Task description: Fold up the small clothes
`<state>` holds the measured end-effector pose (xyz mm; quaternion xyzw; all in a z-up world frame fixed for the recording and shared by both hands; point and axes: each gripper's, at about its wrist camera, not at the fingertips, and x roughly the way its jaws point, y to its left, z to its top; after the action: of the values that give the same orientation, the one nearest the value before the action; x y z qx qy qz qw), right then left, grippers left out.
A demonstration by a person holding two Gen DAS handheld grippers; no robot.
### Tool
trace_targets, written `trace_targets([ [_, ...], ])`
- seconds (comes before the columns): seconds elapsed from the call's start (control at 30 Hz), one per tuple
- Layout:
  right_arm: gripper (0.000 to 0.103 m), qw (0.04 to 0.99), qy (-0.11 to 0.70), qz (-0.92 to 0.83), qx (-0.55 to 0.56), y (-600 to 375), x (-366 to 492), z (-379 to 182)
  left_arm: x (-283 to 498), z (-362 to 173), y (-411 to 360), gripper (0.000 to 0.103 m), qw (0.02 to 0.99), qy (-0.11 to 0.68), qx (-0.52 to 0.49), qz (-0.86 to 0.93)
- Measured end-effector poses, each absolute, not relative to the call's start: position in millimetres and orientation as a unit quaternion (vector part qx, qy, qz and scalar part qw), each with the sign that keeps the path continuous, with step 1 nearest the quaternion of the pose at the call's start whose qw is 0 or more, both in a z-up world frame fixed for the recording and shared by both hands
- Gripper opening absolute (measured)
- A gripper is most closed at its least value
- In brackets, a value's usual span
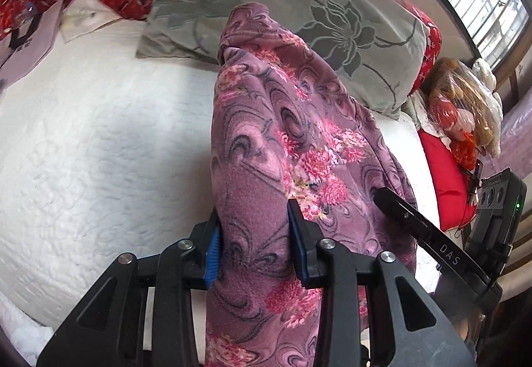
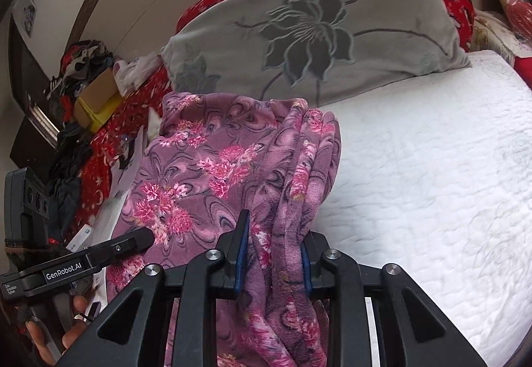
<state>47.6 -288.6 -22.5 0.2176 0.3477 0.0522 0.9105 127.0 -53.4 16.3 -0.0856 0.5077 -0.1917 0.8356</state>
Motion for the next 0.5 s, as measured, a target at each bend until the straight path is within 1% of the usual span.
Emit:
trace_targets([
  [0.13, 0.025, 0.907, 0.356, 0.056, 0.218, -275.7, 53.2, -28.1, 127.9, 6.4, -39.4, 0.033, 0.834, 0.514, -0.089, -0.180],
  [0.23, 0.026, 0.901, 0.370, 0.054, 0.220, -269.5, 61.0, -43.7, 132.0, -17.2, -33.5, 0.035, 0.824, 0.533, -0.090, -0.170],
  [0.33, 0.028, 0.881, 0.421, 0.047, 0.211, -265.2, 73.2, -77.1, 139.4, -49.3, -25.9, 0.035, 0.809, 0.567, -0.074, -0.138],
  [0.37, 0.032, 0.871, 0.442, 0.041, 0.208, -265.7, 76.2, -90.9, 140.3, -55.6, -20.8, 0.038, 0.803, 0.571, -0.081, -0.148],
  [0.43, 0.035, 0.866, 0.444, 0.049, 0.227, -274.3, 73.3, -99.2, 139.1, -51.6, -9.3, 0.038, 0.804, 0.564, -0.096, -0.163],
  [0.5, 0.036, 0.865, 0.437, 0.046, 0.242, -285.3, 71.3, -92.1, 140.8, -37.9, -2.8, 0.038, 0.815, 0.546, -0.097, -0.167],
])
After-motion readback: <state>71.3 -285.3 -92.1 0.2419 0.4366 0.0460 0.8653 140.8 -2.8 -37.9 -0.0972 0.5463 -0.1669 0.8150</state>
